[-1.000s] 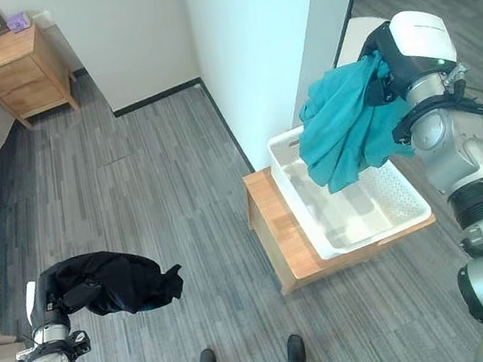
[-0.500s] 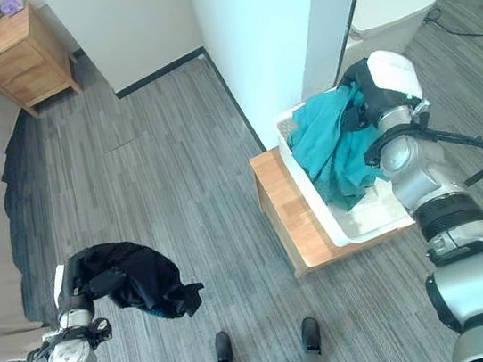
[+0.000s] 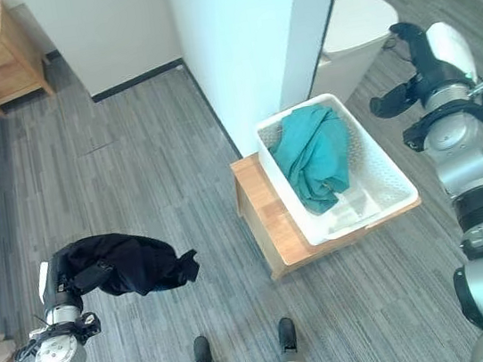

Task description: Pick up bed clothes into laundry basket.

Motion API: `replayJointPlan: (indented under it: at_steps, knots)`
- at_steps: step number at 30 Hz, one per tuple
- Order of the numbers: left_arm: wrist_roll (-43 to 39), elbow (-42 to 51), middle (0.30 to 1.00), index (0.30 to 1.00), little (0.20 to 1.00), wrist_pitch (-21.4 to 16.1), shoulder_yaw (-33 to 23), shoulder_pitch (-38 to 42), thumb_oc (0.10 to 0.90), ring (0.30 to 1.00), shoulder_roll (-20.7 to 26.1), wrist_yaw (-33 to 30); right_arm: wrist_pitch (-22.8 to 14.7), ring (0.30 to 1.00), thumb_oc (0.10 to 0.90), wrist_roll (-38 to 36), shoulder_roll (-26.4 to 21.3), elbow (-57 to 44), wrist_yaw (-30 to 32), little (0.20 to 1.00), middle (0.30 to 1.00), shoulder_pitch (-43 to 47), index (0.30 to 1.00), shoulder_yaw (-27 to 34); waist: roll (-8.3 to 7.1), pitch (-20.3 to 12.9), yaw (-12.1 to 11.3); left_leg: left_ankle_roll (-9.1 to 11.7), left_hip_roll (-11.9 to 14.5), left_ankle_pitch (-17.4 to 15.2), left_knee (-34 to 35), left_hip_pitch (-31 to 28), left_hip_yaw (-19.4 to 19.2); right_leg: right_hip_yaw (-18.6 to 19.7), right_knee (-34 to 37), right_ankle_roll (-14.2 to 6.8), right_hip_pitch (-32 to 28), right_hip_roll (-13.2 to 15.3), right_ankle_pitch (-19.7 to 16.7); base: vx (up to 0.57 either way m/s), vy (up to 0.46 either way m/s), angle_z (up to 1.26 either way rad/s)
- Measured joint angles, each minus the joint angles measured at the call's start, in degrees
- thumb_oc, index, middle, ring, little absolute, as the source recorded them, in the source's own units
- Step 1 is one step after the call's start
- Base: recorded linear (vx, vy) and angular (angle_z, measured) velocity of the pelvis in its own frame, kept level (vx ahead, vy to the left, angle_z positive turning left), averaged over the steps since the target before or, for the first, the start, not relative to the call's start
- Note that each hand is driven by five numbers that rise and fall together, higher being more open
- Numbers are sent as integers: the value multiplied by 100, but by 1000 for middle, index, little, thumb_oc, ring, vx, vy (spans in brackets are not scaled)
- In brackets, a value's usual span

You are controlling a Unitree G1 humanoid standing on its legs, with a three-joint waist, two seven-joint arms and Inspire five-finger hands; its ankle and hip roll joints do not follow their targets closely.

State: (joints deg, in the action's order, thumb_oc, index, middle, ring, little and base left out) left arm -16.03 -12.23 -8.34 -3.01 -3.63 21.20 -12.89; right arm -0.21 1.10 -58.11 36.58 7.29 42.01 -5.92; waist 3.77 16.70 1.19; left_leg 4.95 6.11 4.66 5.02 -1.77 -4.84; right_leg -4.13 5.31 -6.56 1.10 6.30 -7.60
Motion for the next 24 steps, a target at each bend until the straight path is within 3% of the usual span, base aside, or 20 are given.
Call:
replayJointPlan:
  at_steps: [4, 5, 7, 8, 10, 12, 15, 16, 19, 24]
  knots:
    - [24, 225, 300, 300, 300, 69, -240, 193, 400, 300, 546, -55, -199, 900, 800, -200, 349, -356, 130, 900, 900, -1568, 900, 1332, -170, -103, 149, -6, 9, -48, 1, -78, -120, 132, -2, -22, -6, -12, 31, -3, 23, -18]
    - [23, 242, 300, 300, 300, 68, -300, 362, 400, 300, 747, -159, -75, 900, 800, -245, 486, -248, 186, 900, 900, -1793, 900, 1465, -211, -143, 194, -14, 5, -59, 2, -87, -145, 155, -3, -23, 12, -8, 25, 9, 21, -10]
    - [18, 359, 300, 300, 300, 46, -506, 721, 400, 300, 935, -334, 139, 900, 800, -235, 488, 114, 161, 900, 900, -2169, 900, 1408, -205, -178, 385, -43, -32, -87, 2, -127, -235, 259, 8, -38, 37, 33, 9, -11, 20, -17]
    - [12, 359, 300, 300, 300, 53, -427, 1044, 400, 300, 1199, -401, -42, 900, 800, -99, 427, 582, 88, 900, 900, -2264, 900, 1227, -218, -230, 374, -39, -36, -87, 1, -124, -247, 276, -5, 2, 33, 29, -29, -29, 13, -14]
    - [3, 406, 300, 300, 300, -63, -346, 1902, 400, 300, 1712, -439, 146, 900, 800, 114, 489, 1551, -290, 900, 900, -2564, 900, 841, -236, -327, 423, -39, -26, -87, 1, -139, -273, 295, -3, -1, 31, 20, -28, -1, 14, -7]
    - [-133, 448, 300, 300, 300, -124, -69, 2652, 400, 300, 2107, -536, 143, 900, 800, 231, 882, 2364, -343, 900, 900, -2817, 900, 856, -231, -364, 460, -35, -18, -84, 2, -194, -248, 278, -6, 0, -43, 2, -28, 4, 19, -1]
    - [-242, 611, 300, 300, 300, -368, 217, 3554, 400, 300, 2399, -637, 297, 900, 800, 284, 1598, 3095, -572, 900, 900, -3311, 900, 812, -80, -499, 642, -6, -33, -112, 3, -291, -390, 366, 0, -36, -54, 27, -1, 10, -11, -17]
    - [-252, 593, 300, 300, 300, -506, 487, 4014, 400, 300, 2388, -648, 317, 900, 800, 434, 1895, 3502, -615, 900, 900, -3578, 900, 547, 70, -586, 745, 10, -51, -129, 3, -324, -427, 439, 12, -63, -50, 40, 19, 8, -26, -20]
    - [-353, 565, 300, 300, 300, -543, 1159, 4829, 400, 300, 2274, -645, 409, 900, 800, 551, 2395, 3983, -729, 900, 900, -3855, 900, 431, 291, -724, 858, 24, -54, -148, 6, -369, -460, 472, -1, -101, -76, 39, 59, 1, -23, -12]
    - [-176, -251, 300, 300, 300, -506, 2299, 6102, 400, 300, 1658, -690, 347, 900, 800, 583, 3083, 3691, -750, 900, 900, -4363, 900, 158, 569, -872, 1358, 47, -34, -262, 36, -429, -661, 659, -4, -83, -31, -1, 46, -21, -13, -21]
